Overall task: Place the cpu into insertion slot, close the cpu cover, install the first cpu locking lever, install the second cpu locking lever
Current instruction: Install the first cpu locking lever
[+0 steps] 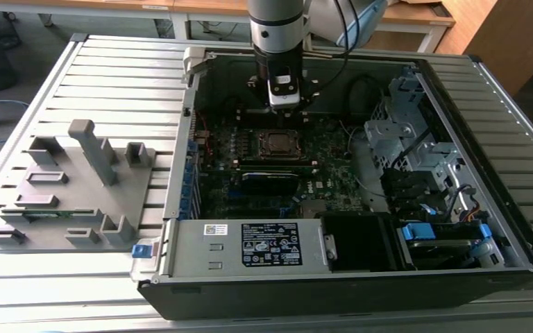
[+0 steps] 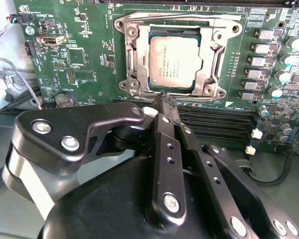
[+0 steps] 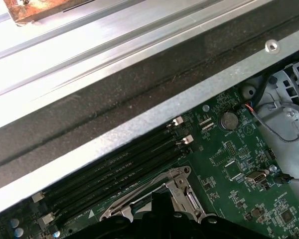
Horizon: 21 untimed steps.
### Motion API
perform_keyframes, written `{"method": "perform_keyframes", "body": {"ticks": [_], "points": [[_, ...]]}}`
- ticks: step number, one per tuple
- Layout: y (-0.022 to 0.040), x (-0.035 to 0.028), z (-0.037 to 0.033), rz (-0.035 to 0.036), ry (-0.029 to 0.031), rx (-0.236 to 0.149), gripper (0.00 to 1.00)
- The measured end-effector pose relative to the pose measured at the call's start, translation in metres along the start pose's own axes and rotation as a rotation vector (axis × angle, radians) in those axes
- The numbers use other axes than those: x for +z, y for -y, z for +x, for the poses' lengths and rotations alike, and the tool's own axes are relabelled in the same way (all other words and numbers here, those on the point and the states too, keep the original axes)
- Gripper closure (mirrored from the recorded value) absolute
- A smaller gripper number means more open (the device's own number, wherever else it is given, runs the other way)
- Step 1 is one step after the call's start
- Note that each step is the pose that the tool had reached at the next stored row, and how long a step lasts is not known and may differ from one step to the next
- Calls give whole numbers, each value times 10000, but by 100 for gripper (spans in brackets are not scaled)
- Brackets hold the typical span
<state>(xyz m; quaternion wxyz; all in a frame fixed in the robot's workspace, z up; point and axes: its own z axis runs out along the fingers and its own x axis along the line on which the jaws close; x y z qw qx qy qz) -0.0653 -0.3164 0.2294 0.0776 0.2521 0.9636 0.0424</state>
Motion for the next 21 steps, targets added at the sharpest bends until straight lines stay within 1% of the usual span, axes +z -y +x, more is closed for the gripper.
{"method": "perform_keyframes", "body": {"ticks": [8, 9, 10, 11, 12, 13, 14, 21], "points": [[0, -1, 0, 1, 0, 0, 89], [0, -2, 0, 7, -12, -1, 89], [0, -1, -1, 33, -56, 1, 89], [0, 0, 0, 69, -119, 5, 89], [0, 1, 0, 114, -199, 10, 89], [0, 3, 0, 150, -263, 12, 89], [0, 3, 0, 171, -299, 14, 89], [0, 3, 0, 178, -311, 15, 89]]}}
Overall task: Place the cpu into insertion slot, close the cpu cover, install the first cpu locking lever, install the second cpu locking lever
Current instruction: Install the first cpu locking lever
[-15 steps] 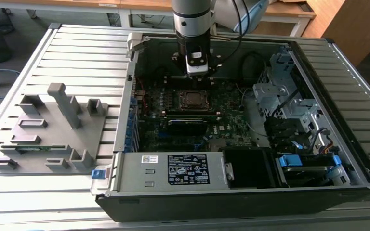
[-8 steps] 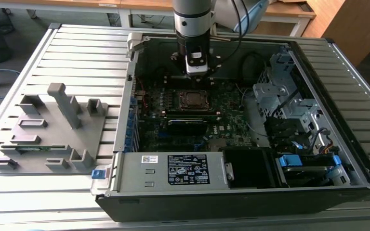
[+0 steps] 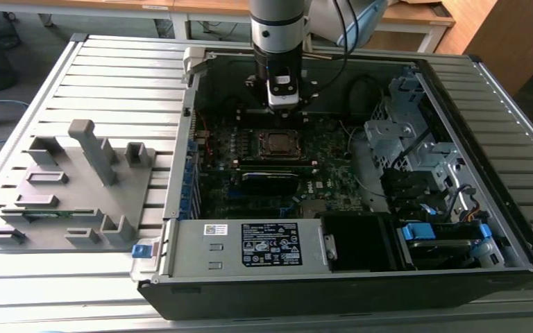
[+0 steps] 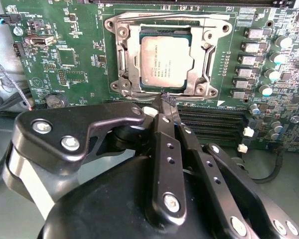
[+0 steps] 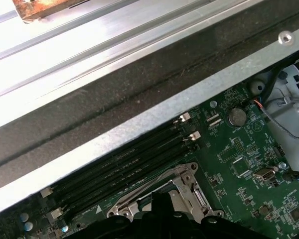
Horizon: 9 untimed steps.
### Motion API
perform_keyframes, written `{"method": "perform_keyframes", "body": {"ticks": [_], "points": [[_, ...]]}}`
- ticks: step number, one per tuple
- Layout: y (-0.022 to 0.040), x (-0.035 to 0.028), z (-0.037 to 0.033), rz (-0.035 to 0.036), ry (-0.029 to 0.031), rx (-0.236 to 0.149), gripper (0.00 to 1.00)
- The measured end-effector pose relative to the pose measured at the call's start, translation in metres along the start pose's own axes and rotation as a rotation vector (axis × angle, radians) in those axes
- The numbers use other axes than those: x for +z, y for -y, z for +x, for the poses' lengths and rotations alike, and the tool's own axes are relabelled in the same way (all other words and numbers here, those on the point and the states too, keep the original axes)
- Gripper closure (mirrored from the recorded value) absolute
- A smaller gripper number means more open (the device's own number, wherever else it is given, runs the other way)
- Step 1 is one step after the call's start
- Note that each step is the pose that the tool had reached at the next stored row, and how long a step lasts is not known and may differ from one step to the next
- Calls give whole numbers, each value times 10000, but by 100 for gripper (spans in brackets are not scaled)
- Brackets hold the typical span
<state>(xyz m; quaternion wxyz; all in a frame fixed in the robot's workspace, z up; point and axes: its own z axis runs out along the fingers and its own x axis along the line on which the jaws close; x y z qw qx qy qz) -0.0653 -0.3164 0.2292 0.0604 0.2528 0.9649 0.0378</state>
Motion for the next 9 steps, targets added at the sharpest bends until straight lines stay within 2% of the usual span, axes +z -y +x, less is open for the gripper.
{"method": "perform_keyframes", "body": {"ticks": [4, 9], "points": [[0, 1, 0, 59, -103, 5, 89], [0, 1, 0, 61, -109, 5, 89]]}}
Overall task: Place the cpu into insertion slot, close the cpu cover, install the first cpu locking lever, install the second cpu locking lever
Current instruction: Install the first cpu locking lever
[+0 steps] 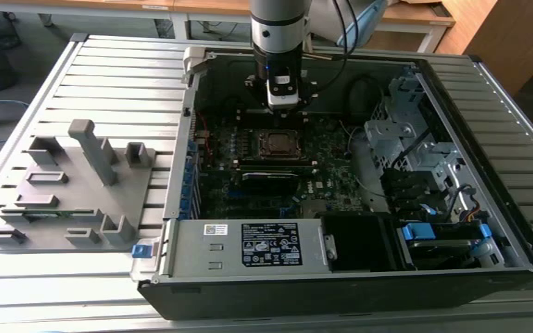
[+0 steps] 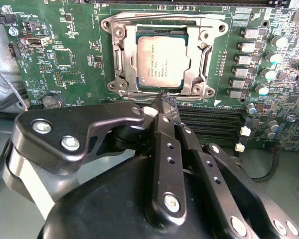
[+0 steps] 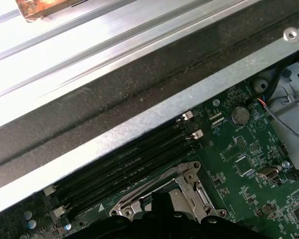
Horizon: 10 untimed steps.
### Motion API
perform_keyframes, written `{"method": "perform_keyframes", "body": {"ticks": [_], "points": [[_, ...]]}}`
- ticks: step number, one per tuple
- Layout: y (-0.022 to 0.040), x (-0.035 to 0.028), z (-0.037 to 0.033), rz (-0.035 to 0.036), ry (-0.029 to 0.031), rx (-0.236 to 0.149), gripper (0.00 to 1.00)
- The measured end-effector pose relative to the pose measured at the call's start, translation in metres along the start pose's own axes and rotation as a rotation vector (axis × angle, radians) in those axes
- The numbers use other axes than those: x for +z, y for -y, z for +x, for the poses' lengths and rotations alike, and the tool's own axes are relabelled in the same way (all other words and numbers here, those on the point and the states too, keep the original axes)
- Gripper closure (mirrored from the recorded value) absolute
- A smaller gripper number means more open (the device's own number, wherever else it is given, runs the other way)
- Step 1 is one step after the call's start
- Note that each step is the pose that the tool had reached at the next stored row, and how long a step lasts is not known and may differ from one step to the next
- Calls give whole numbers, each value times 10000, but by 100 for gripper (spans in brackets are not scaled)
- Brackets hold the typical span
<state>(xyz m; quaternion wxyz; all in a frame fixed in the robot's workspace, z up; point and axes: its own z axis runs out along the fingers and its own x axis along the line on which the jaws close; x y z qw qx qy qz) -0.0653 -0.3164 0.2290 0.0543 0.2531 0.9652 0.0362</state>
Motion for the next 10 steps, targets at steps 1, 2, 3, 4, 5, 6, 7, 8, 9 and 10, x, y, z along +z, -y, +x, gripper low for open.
{"method": "perform_keyframes", "body": {"ticks": [1, 2, 3, 4, 5, 6, 7, 8, 9, 10], "points": [[0, 0, 0, 3, -5, 0, 89], [0, 1, 0, 8, -15, 0, 89], [-1, 1, -1, 18, -35, 0, 89], [0, 1, 0, 26, -46, 1, 89], [0, 1, 0, 26, -46, 2, 89], [0, 1, 0, 26, -47, 2, 89], [0, 1, 0, 27, -47, 2, 89], [0, 1, 0, 27, -48, 3, 89], [0, 1, 0, 28, -48, 3, 89], [0, 1, 0, 28, -49, 3, 89]]}}
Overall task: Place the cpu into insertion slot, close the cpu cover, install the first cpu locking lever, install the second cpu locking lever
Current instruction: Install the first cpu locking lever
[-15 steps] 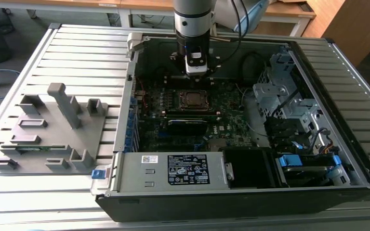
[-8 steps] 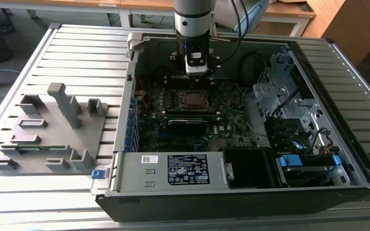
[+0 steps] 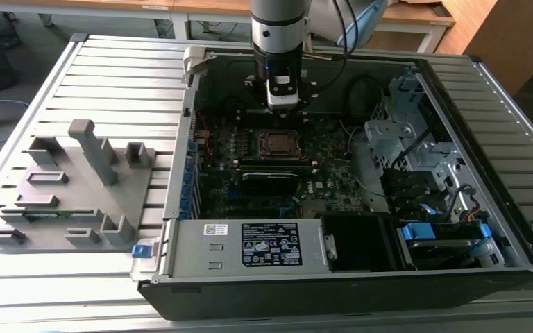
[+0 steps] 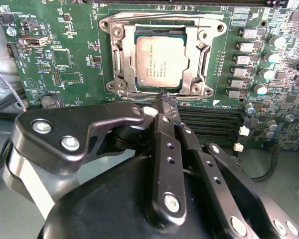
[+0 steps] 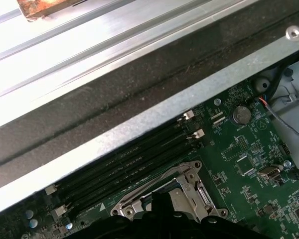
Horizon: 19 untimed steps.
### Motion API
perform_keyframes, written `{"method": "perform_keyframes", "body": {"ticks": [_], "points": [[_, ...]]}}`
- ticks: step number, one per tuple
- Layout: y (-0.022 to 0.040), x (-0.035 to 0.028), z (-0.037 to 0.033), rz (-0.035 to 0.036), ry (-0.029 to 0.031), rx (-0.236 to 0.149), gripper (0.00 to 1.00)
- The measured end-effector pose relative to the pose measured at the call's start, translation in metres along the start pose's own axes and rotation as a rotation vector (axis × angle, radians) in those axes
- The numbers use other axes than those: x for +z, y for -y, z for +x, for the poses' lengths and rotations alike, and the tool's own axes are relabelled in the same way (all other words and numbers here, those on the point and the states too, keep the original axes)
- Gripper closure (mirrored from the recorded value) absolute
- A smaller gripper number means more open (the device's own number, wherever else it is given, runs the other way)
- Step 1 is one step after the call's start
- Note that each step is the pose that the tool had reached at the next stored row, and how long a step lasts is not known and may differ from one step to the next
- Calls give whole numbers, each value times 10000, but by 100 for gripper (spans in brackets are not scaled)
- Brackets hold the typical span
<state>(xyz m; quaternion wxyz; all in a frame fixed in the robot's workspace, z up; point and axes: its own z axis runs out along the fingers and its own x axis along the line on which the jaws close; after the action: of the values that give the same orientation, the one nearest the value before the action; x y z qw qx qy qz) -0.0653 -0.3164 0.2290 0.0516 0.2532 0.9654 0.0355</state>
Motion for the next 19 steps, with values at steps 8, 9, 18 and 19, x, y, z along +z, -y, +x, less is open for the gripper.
{"method": "perform_keyframes", "body": {"ticks": [8, 9, 18, 19], "points": [[0, 1, 0, 131, -231, 11, 89], [0, 1, 0, 132, -234, 11, 89], [0, 1, 0, 272, -479, 23, 89], [0, 1, 0, 294, -519, 25, 89]]}}
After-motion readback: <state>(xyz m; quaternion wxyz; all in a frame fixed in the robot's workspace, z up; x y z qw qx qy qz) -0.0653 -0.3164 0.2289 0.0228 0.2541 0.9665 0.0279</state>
